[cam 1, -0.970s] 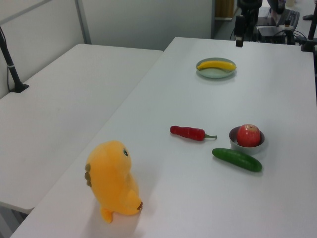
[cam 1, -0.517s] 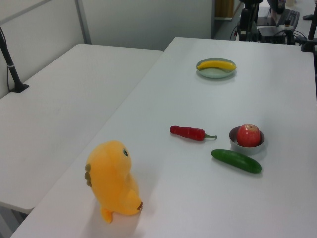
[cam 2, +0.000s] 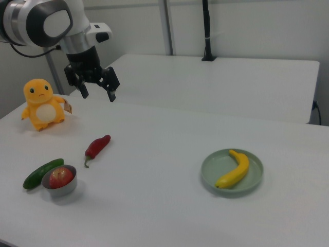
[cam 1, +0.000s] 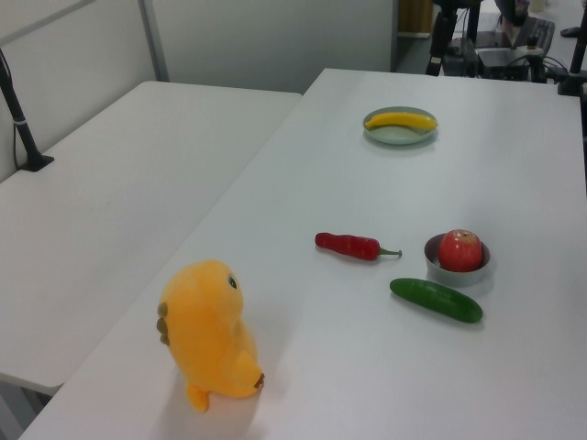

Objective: Put the cucumber on the left side of the bowl

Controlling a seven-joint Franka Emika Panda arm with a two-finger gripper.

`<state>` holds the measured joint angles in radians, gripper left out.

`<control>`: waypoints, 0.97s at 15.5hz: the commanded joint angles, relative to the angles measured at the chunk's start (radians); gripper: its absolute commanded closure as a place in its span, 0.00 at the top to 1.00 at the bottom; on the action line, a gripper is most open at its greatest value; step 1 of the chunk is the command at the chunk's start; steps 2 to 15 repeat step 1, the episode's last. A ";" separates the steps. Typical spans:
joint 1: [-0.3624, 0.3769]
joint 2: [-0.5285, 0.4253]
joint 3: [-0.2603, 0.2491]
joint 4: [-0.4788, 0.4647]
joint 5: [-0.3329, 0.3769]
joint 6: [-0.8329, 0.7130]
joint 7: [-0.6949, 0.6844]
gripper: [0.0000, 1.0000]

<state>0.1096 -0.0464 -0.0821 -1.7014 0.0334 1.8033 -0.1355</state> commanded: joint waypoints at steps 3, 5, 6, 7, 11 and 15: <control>0.005 0.005 -0.007 0.006 0.025 0.016 -0.019 1.00; 0.005 0.005 -0.007 0.006 0.025 0.016 -0.019 1.00; 0.005 0.005 -0.007 0.006 0.025 0.016 -0.019 1.00; 0.005 0.005 -0.007 0.006 0.025 0.016 -0.019 1.00; 0.005 0.005 -0.007 0.006 0.025 0.016 -0.019 1.00; 0.005 0.005 -0.007 0.006 0.025 0.016 -0.019 1.00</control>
